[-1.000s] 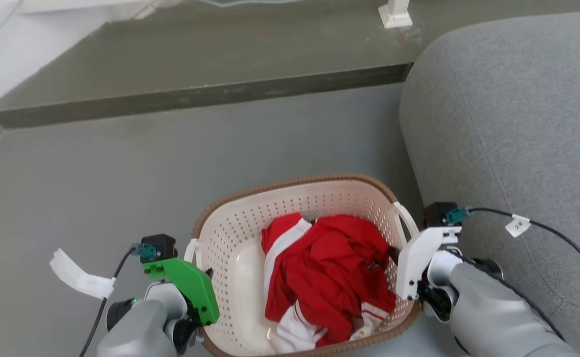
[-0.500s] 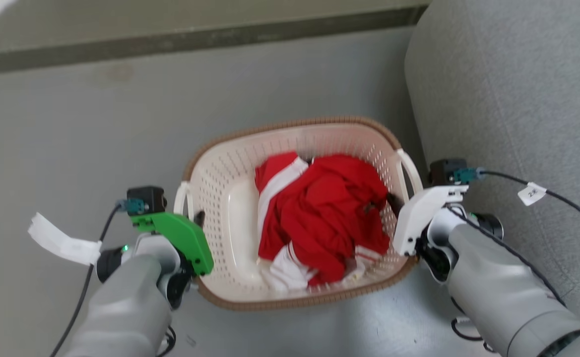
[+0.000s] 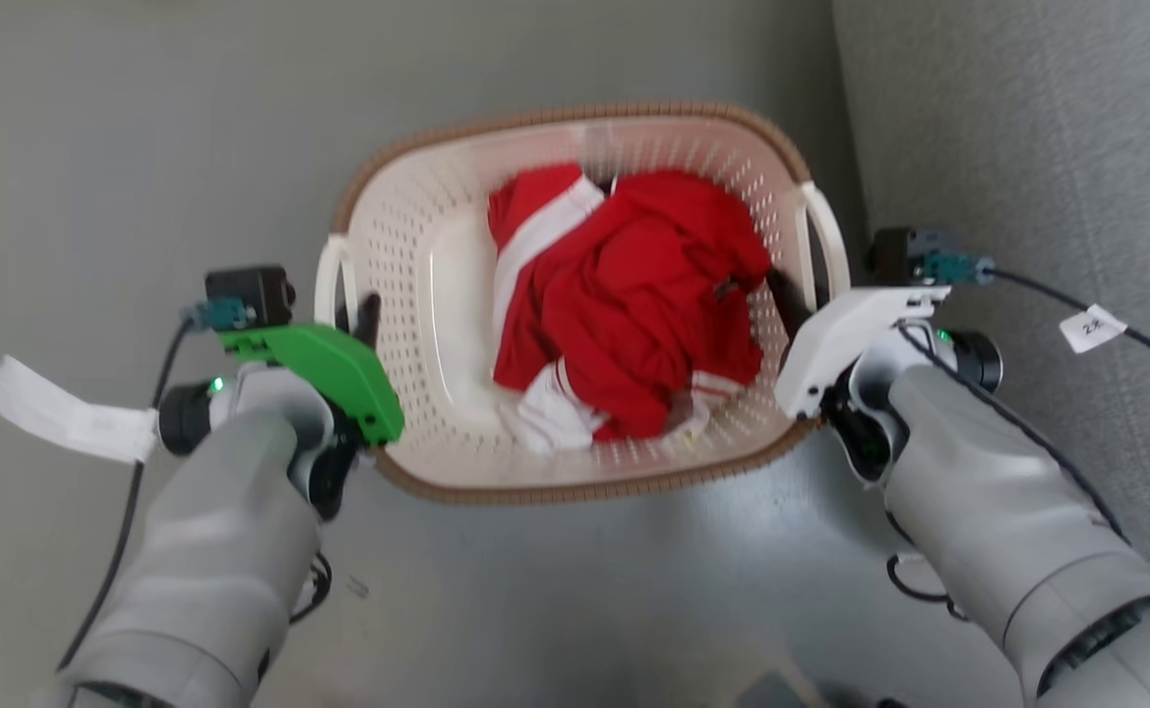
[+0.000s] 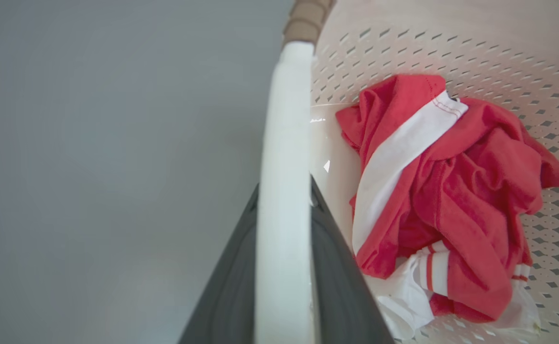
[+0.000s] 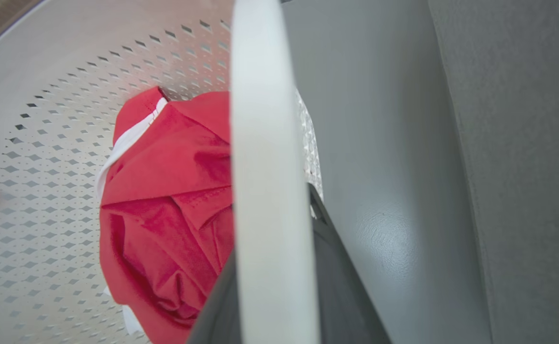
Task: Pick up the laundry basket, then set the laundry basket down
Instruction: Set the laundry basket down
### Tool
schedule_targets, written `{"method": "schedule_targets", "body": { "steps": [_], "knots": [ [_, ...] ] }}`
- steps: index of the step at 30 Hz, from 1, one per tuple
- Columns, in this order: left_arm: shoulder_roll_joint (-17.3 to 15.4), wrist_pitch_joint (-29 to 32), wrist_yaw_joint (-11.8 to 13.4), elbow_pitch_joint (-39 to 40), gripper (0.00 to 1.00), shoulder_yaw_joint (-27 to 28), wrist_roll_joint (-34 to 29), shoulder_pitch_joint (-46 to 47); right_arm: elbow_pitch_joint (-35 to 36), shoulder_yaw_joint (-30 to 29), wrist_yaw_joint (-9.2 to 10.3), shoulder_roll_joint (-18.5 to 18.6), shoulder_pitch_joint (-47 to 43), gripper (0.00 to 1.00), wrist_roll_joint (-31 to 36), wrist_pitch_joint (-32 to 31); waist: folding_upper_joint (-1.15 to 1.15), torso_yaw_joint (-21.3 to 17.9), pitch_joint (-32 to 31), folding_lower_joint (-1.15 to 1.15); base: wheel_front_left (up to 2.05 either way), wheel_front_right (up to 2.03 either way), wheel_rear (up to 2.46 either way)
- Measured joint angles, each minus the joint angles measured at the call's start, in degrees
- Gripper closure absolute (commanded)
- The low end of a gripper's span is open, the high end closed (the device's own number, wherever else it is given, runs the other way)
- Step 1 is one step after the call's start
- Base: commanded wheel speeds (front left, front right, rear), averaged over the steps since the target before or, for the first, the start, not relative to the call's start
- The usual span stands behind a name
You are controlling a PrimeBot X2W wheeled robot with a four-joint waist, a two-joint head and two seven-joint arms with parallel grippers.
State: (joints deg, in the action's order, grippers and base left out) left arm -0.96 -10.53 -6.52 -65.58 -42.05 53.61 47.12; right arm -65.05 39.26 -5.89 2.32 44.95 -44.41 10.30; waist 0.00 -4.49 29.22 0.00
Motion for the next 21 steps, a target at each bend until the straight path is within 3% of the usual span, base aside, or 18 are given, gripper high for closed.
{"method": "schedule_targets", "body": {
  "steps": [21],
  "knots": [
    [-0.22, -2.96, -0.01, 1.34, 1.0, 1.47, -1.21, 10.31, 0.38, -2.2, 0.01, 1.24, 9.26, 1.0, 0.57, 3.33, 0.0, 0.56, 17.28, 0.01, 0.0, 0.0, 0.0]
  ]
}}
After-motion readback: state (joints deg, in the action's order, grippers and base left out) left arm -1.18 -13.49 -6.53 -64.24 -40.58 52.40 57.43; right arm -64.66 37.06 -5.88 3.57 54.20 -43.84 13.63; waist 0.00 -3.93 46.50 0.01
